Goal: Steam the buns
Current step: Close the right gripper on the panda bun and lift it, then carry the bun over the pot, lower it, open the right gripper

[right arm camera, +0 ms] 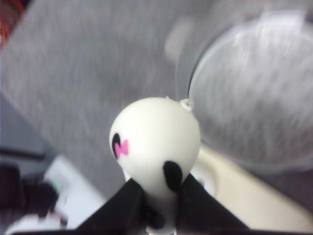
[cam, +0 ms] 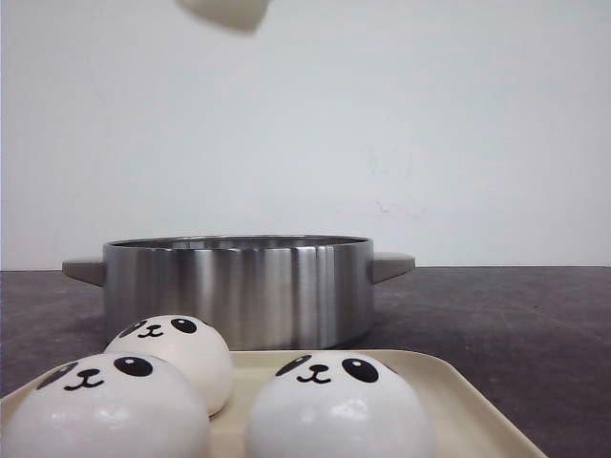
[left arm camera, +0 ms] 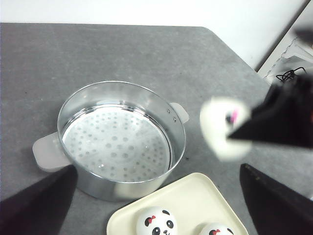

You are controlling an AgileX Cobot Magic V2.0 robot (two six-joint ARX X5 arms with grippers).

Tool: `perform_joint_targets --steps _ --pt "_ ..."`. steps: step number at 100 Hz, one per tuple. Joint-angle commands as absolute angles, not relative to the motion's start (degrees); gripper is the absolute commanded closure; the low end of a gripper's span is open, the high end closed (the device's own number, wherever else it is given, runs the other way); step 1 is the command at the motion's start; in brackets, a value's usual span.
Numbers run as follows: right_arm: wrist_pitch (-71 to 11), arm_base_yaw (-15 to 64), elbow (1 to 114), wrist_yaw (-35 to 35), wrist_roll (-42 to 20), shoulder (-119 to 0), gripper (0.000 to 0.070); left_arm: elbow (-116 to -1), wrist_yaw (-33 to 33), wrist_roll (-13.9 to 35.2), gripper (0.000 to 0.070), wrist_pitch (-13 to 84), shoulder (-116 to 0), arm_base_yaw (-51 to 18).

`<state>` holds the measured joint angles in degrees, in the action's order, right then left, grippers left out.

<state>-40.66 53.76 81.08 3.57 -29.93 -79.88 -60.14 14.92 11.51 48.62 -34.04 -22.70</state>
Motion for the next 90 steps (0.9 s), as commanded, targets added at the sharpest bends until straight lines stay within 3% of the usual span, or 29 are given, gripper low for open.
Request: perform_joint_targets --steps 1,44,64,90 --pt "-40.18 53.12 84.14 2.24 -26.39 -82.76 0.0695 -60.53 14.72 10.98 0.0068 47.99 -34.17 -23.00" --pt "-38.26 40.88 90.80 3.22 -21.61 -101.60 0.0695 -60.53 14.55 10.98 0.0069 48.49 -34.17 -23.00" --pt "-35.68 37.91 90.80 7.53 -20.38 -108.73 0.0695 -60.53 14.55 10.98 0.0068 48.71 -34.17 -23.00" --pt "-32.58 36.56 90.80 7.55 -20.58 -113.47 0.0696 -60.53 14.55 10.96 0.0068 50.17 -34.17 -23.00"
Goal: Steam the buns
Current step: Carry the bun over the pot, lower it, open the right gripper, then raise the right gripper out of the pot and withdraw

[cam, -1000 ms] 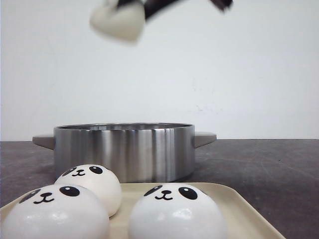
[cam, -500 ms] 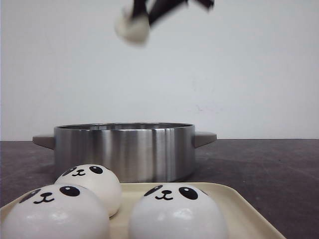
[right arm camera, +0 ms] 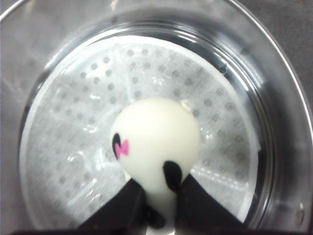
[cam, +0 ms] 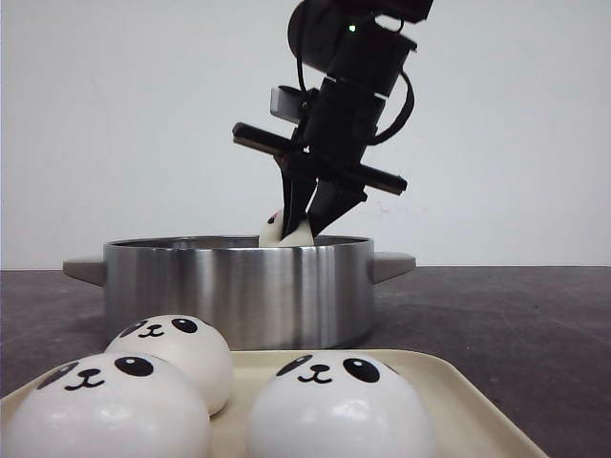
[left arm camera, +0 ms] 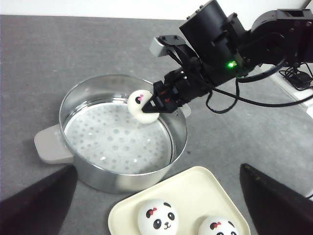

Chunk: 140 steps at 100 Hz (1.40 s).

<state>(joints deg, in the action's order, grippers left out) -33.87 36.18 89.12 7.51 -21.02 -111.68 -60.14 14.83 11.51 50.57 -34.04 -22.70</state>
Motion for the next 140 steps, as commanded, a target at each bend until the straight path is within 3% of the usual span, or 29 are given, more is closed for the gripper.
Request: perform_joint_targets --steps 1,47,52,62,67,100,113,120,123,129,137,140 --pt "-32.47 36.56 90.80 7.60 -20.62 -113.62 0.0695 -60.53 14.55 10.96 0.0068 50.17 -34.17 -23.00" --pt "-33.87 36.49 90.80 7.03 -22.59 -117.32 0.0681 -60.53 14.55 10.74 0.0068 50.17 -34.17 -23.33" --pt "-33.91 36.42 90.80 6.70 -22.79 -117.32 0.0585 -60.53 14.55 10.70 0.0068 50.17 -34.17 -23.49" --pt "-34.35 36.40 90.80 5.32 -24.18 -117.32 0.0235 -60.53 14.55 10.52 0.0068 50.17 -34.17 -23.73" --pt "-34.52 36.38 90.80 4.82 -24.69 -117.32 0.0162 -60.53 14.55 10.52 0.0068 50.17 -34.17 -23.73" --pt "-32.01 36.40 92.36 4.97 -25.06 -117.08 0.0159 -60.53 14.52 10.50 0.0068 50.19 -34.17 -23.70" --pt "-35.94 36.62 98.89 6.20 -24.03 -116.95 0.0159 -60.53 14.52 10.55 0.0068 50.22 -34.17 -23.70" --pt "-40.03 37.30 103.88 6.00 -22.33 -116.77 0.0170 -60.53 14.55 10.61 0.0068 50.17 -34.17 -23.70" --pt "-42.17 37.74 106.08 5.74 -21.06 -116.51 0.0212 -60.51 14.57 10.79 0.0068 50.15 -34.26 -23.73" --pt "-44.97 38.74 109.71 4.14 -18.37 -115.15 0.0397 -60.29 14.61 11.49 0.0068 50.11 -34.63 -23.73" --pt "-45.69 41.15 112.29 1.45 -14.37 -111.63 0.0699 -59.64 14.96 12.21 0.0068 50.13 -35.77 -23.99" --pt "-45.32 42.22 112.53 0.43 -13.10 -109.80 0.0700 -59.31 15.09 12.75 0.0068 50.13 -36.36 -24.16"
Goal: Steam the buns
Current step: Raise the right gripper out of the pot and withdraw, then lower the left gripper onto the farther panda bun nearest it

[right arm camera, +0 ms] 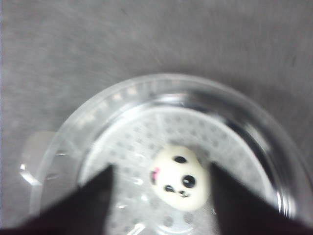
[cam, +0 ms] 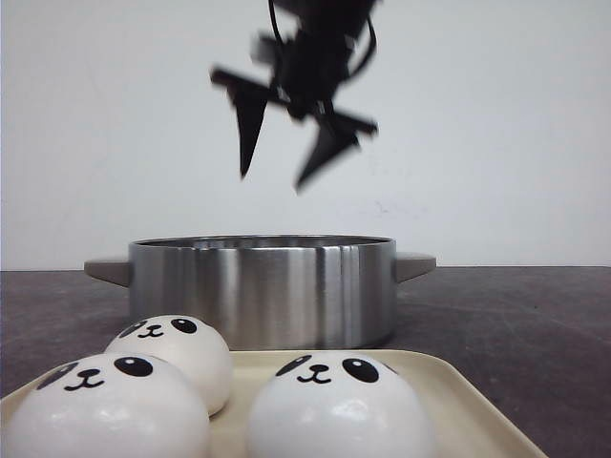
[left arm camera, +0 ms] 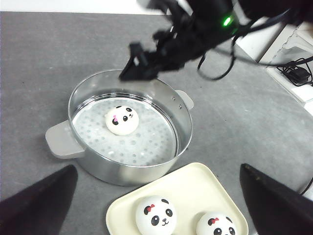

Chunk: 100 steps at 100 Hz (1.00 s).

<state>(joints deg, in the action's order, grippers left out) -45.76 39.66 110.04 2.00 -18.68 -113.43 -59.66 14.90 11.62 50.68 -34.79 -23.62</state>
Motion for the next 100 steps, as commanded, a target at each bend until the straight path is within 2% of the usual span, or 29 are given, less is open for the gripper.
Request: perform_joint_targets --steps 1,12,36,56,78,100 --pt "-45.15 42.57 112.53 -0.03 -12.75 -109.10 0.0693 -59.20 15.16 12.93 0.0068 50.13 -36.56 -24.23" --pt "-45.23 47.16 112.53 -6.83 -9.76 -101.43 0.0693 -58.63 16.99 14.63 0.0068 50.94 -39.88 -25.15" --pt "-48.31 58.70 112.51 -22.79 -7.29 -84.49 0.0693 -58.63 18.35 17.56 0.0068 54.61 -51.05 -29.21" --pt "-54.33 68.58 112.51 -35.46 -7.62 -73.36 0.0693 -58.63 18.09 17.61 0.0068 56.10 -61.78 -33.80" --pt "-66.30 75.05 112.51 -48.10 -14.87 -66.67 0.0694 -58.63 15.62 17.61 0.0067 53.78 -72.62 -40.38" --pt "-73.93 78.26 112.51 -53.63 -20.25 -64.31 0.0694 -58.63 9.80 19.49 0.0067 48.99 -82.52 -45.32"
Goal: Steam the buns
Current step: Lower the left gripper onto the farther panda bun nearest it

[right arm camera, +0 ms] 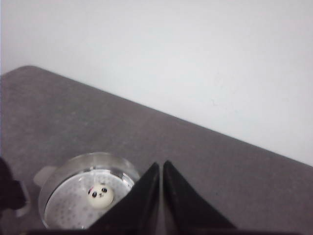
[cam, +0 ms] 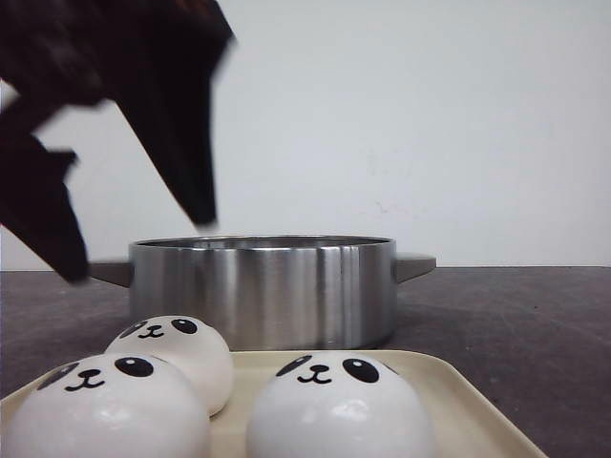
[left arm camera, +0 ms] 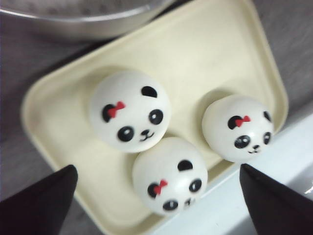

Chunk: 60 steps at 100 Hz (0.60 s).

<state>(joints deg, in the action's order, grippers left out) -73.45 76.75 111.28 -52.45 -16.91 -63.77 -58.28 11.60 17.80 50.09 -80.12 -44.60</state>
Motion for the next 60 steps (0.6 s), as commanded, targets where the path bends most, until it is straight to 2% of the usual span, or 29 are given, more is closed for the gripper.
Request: perform_joint_targets --steps 1,14,50,55,60 --pt "-74.04 78.37 112.51 -53.82 -20.36 -64.25 0.0694 -58.63 9.58 19.79 0.0068 48.71 -82.91 -45.41" --pt "-74.67 79.81 112.51 -55.18 -20.67 -64.25 0.0693 -58.63 8.95 23.20 0.0068 45.78 -87.59 -45.50" --pt "-75.53 82.61 112.49 -57.39 -21.76 -64.31 0.0694 -58.63 8.45 25.17 0.0078 43.64 -94.87 -45.39" --pt "-76.38 82.94 112.49 -57.49 -22.59 -64.31 0.0693 -58.63 7.33 25.15 0.0121 43.42 -94.89 -45.39" --pt "-77.30 83.13 112.49 -57.74 -23.38 -64.31 0.0693 -58.63 6.28 25.17 0.0220 42.94 -94.89 -45.39"
